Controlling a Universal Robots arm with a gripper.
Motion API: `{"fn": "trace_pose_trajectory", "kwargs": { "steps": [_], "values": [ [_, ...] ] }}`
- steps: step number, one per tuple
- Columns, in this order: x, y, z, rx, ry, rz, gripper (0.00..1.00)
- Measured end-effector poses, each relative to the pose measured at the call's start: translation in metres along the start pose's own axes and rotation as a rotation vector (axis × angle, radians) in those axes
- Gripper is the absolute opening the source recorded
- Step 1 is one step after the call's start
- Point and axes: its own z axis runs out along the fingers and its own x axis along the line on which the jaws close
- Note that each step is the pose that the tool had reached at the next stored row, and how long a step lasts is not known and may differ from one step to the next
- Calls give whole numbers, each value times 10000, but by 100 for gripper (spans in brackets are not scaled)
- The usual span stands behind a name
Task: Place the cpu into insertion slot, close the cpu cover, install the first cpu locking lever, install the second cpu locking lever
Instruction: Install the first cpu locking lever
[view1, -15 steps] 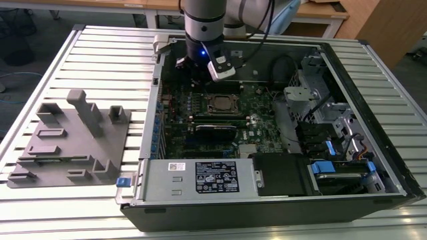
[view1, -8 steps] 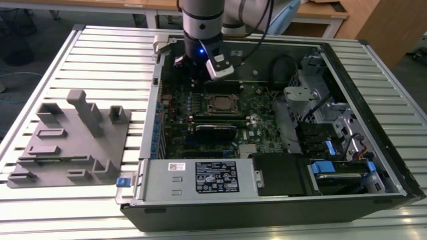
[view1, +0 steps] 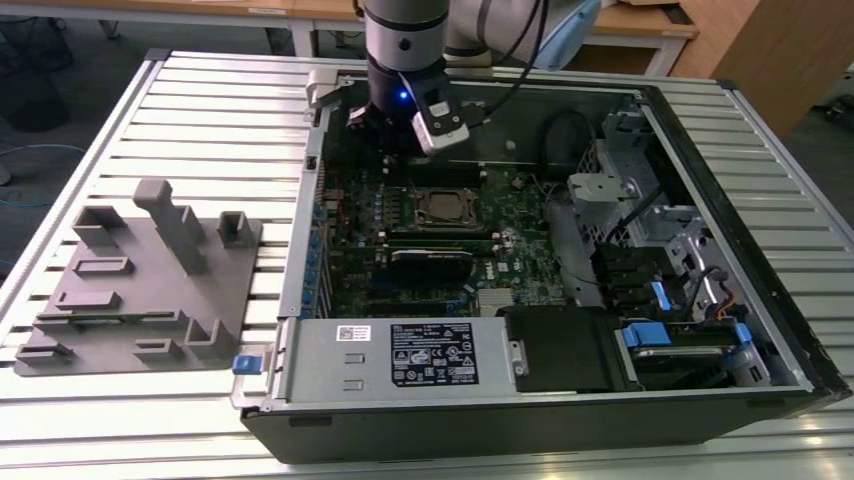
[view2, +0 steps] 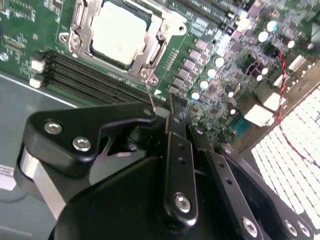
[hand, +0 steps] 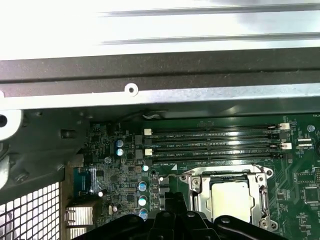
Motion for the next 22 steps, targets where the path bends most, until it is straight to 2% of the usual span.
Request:
{"fn": "trace_pose_trajectory", "kwargs": {
  "steps": [11,21,22],
  "values": [
    [67,-4,-1,4,2,1,11],
    [84,-5,-1,3,-1,0,11],
    [85,-6,-2,-21,1,-1,11]
  ]
}}
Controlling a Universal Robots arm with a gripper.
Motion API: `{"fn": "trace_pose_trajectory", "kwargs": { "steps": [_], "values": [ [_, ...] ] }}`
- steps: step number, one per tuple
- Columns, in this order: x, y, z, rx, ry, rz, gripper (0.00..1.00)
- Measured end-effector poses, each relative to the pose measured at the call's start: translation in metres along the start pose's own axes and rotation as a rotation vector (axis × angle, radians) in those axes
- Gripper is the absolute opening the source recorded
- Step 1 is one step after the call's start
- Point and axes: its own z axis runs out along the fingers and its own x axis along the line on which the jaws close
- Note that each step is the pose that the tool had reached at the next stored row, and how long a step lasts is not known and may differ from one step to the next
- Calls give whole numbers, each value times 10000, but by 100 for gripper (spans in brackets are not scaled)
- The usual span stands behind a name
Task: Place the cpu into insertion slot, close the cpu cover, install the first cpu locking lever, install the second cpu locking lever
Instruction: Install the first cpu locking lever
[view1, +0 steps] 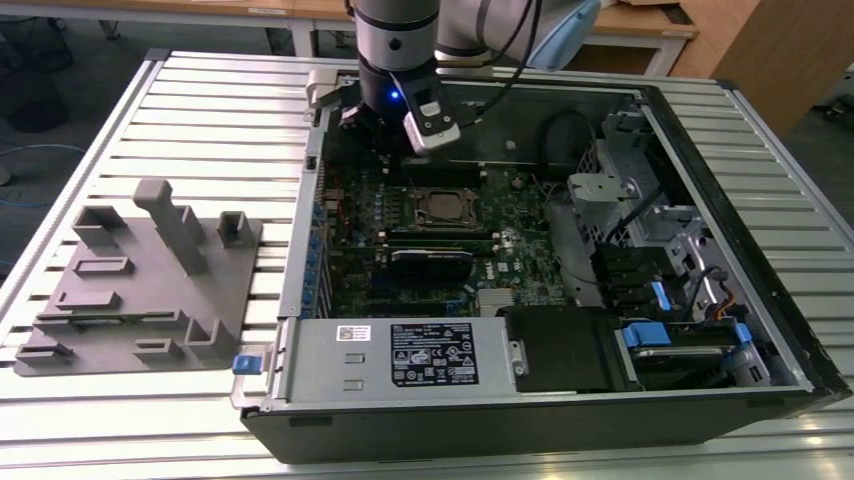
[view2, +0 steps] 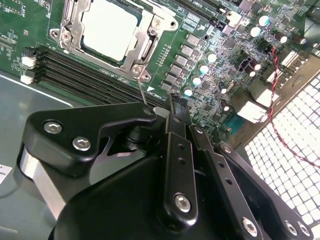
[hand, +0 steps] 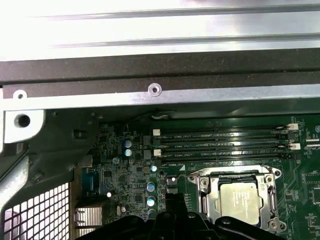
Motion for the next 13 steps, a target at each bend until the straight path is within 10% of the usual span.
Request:
{"fn": "trace_pose_trajectory", "kwargs": {
  "steps": [5,13],
  "values": [
    [0,0,1,-628,21,15,11],
    [5,0,0,-639,23,15,11]
  ]
}}
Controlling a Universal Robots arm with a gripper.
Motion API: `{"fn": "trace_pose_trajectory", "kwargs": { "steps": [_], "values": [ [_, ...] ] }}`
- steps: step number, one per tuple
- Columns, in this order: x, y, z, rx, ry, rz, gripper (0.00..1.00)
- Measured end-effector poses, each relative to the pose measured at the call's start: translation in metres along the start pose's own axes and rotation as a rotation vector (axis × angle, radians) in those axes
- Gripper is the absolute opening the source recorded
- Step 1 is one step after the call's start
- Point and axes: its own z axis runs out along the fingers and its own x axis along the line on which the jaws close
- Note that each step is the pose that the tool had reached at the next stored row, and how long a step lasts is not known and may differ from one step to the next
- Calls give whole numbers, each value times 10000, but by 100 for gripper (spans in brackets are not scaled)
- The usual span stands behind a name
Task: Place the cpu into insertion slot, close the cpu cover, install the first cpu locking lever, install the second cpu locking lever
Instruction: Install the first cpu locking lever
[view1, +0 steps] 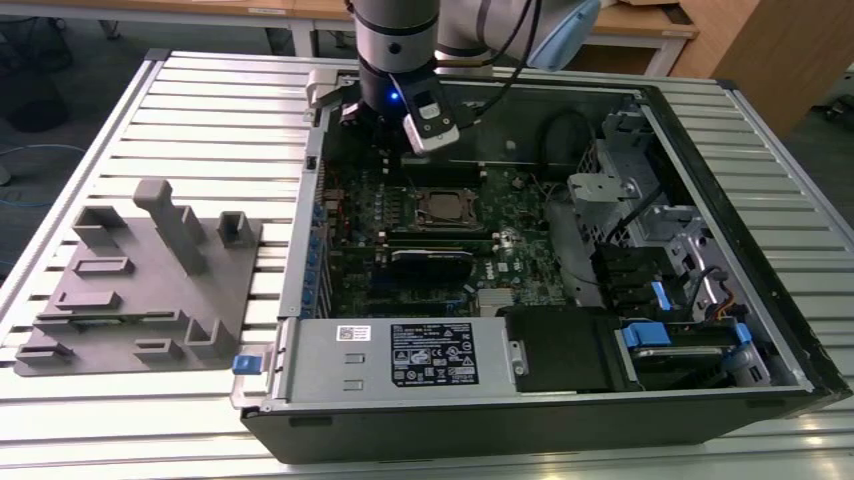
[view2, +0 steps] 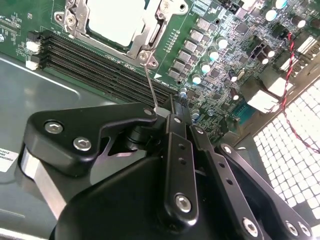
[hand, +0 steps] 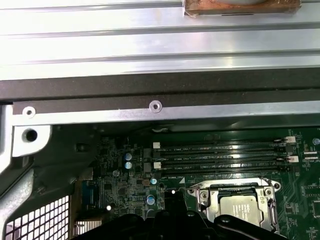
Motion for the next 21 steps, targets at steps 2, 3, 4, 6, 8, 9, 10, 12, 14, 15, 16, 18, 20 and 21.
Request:
{"fn": "trace_pose_trajectory", "kwargs": {
  "steps": [2,3,4,6,8,9,10,12,14,15,16,18,20,21],
  "values": [
    [10,-1,-3,2,1,0,11],
    [13,0,-8,2,2,0,11],
    [15,2,-17,2,1,0,11],
    [16,7,-46,1,1,0,11],
    [16,12,-72,0,0,1,11],
    [17,12,-73,-1,0,0,11],
    [18,12,-72,-1,-1,0,11],
    [40,10,-74,1,0,1,11],
    [65,9,-74,1,0,0,11],
    [73,9,-74,0,-1,0,11],
    [78,9,-74,0,0,0,11],
    [89,7,-74,0,0,1,11],
    [100,7,-74,1,0,1,11],
    [103,7,-73,2,1,1,11]
  ]
}}
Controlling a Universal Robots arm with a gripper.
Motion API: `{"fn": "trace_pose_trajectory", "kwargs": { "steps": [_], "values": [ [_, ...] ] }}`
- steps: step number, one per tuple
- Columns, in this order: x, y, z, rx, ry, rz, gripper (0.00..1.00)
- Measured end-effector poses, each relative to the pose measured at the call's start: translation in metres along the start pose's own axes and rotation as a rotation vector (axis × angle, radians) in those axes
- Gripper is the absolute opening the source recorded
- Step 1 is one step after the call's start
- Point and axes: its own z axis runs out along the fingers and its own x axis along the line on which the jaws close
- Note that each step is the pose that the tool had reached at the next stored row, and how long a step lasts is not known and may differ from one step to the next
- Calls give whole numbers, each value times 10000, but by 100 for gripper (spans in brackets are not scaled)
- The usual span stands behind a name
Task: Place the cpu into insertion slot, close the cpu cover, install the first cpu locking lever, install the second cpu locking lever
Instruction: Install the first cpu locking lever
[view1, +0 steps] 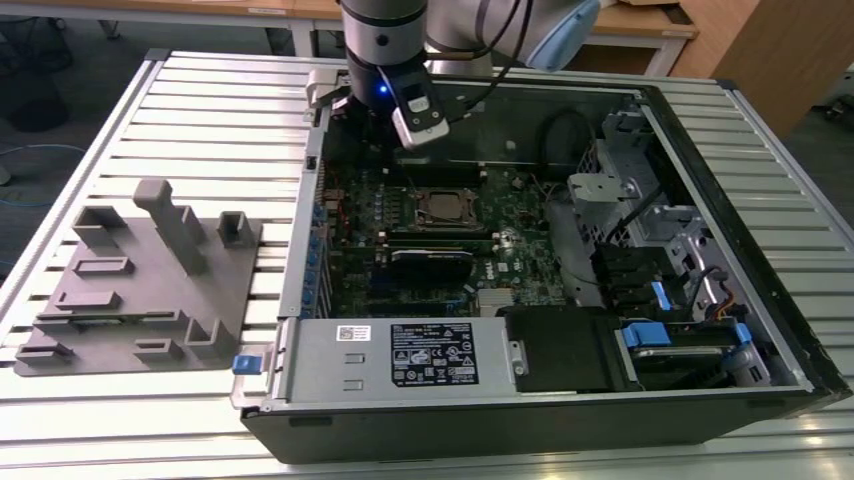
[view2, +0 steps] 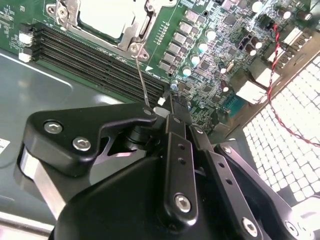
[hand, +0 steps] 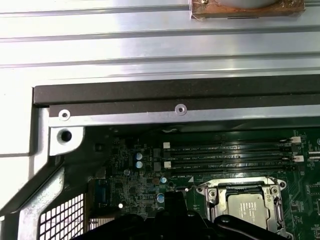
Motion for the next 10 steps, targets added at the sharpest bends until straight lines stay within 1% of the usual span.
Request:
{"fn": "trace_pose_trajectory", "kwargs": {
  "steps": [1,2,4,5,6,10],
  "values": [
    [1,-1,0,-17,3,-1,11],
    [1,-1,0,-82,6,0,11],
    [1,-1,1,-264,16,6,11],
    [1,-1,1,-331,19,8,11],
    [1,0,1,-351,21,9,11],
    [-9,0,1,-353,22,8,11]
  ]
}}
